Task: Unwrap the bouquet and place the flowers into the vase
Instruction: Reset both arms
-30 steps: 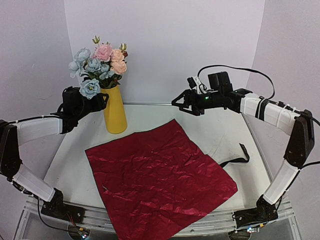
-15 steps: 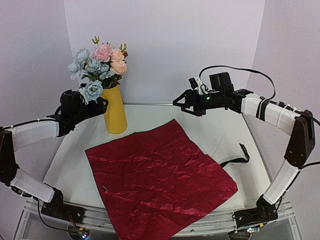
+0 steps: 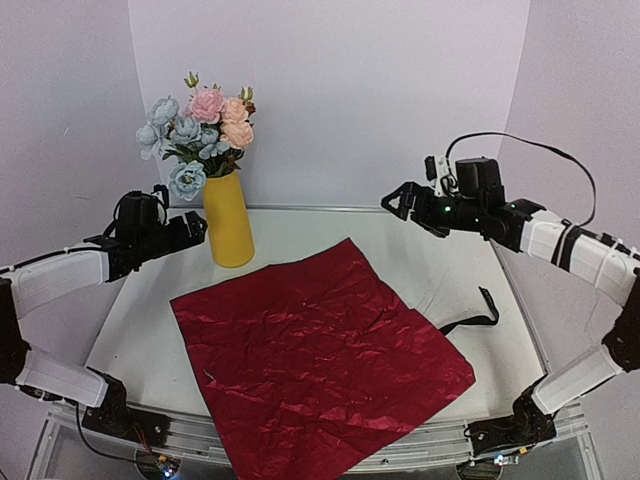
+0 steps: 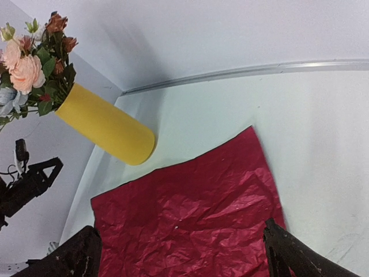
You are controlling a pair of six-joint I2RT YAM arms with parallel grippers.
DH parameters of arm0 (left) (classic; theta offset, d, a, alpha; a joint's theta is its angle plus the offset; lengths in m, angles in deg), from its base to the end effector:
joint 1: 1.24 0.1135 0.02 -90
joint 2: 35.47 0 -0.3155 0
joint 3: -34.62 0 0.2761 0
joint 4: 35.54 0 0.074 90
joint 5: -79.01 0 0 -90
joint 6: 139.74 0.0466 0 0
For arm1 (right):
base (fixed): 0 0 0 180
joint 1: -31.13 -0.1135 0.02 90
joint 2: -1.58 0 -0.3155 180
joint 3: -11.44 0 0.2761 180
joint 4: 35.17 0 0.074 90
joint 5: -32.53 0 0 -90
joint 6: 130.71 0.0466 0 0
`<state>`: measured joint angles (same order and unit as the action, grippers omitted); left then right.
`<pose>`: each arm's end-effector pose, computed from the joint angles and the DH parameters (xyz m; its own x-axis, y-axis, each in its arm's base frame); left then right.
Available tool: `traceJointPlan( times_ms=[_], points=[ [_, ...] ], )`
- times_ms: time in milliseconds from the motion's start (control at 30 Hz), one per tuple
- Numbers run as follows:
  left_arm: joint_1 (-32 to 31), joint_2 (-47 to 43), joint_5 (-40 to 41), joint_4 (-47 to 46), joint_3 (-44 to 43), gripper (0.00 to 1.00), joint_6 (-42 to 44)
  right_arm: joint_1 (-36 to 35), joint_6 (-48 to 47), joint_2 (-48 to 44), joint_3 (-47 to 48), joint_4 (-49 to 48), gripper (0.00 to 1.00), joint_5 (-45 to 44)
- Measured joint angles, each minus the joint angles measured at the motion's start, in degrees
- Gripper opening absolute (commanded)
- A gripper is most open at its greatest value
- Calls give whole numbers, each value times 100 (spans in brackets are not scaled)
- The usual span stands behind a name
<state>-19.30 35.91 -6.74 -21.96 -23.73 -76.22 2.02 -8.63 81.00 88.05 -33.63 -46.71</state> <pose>0.2825 -0.0885 0.2963 -0.4909 -0.3076 -0.8151 0.0305 0.9290 -0.3689 0.3079 0.1814 0.4010 -0.3964 0.3765 -0.8373 -0.5076 0.6701 0.5416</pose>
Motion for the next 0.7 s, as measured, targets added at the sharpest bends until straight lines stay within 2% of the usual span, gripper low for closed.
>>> traceJointPlan(
  times_ms=[200, 467, 700],
  points=[
    [0, -461, 45, 53, 511, 97, -417, 15, -270, -591, -895, -440, 96, -591],
    [0, -796, 42, 385, 912, 96, -1238, 16, -280, -628, -1211, -88, 94, -692],
    [0, -832, 31, 613, 1087, 100, -1753, 16, 135, -877, -1989, 77, 94, -699]
  ],
)
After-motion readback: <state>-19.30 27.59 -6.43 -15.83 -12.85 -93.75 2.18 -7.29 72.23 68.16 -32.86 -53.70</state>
